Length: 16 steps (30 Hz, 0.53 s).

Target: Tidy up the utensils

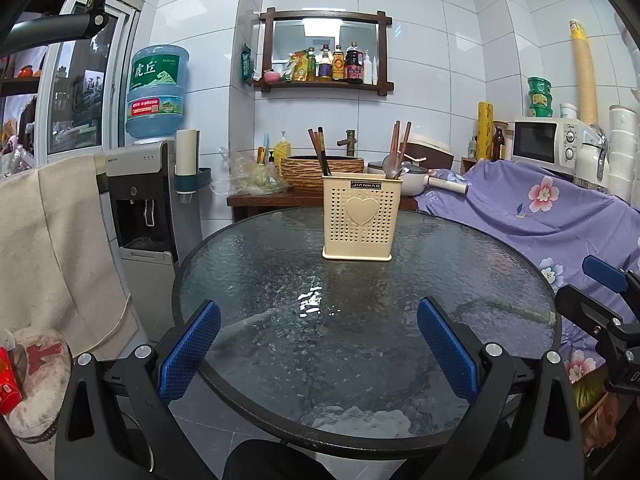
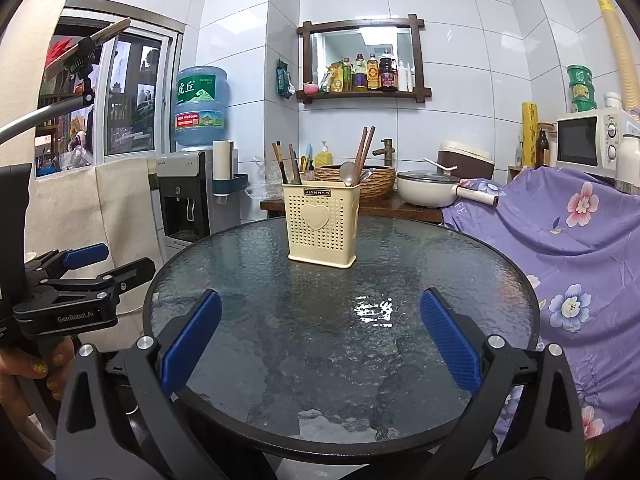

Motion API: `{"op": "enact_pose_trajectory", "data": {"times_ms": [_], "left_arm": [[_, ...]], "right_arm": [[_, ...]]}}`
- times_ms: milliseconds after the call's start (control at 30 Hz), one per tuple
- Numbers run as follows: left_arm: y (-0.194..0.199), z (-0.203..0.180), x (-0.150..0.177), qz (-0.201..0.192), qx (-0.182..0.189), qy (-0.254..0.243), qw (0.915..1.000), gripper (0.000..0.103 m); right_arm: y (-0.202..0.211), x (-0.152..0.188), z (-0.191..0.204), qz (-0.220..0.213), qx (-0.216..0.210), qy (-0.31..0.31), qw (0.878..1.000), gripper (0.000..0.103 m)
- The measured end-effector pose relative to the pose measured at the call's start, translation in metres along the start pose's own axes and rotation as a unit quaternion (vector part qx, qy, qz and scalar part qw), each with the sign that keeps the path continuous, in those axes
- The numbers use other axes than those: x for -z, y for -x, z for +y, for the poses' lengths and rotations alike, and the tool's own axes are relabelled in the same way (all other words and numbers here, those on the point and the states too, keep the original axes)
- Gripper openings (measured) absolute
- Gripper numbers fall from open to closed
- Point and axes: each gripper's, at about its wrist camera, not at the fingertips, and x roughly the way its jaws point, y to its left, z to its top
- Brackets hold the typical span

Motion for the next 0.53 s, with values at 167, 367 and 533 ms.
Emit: {"op": "enact_pose_trajectory", "data": {"times_ms": [167,367,533], "left_arm": [[-0.0017,-0.0003,-0.001,0.0,-0.007,-0.003,1.0,0.097],[-0.0039,-0.0003,-0.0019,0.005,-0.005,-0.002,1.0,0.097],[-0.005,-0.0004,-0.002,0.008,-0.004,-0.001,1.0,0.097]], "right_arm": [[-0.0018,0.0,0.0003,0.001,0.001,0.0,1.0,0.097],[-0.0029,0.0004,0.0,0.001,0.0,-0.002,1.0,0.097],[-0.0036,0.0005,0.0003,0.002,0.001,-0.001,1.0,0.097]]}}
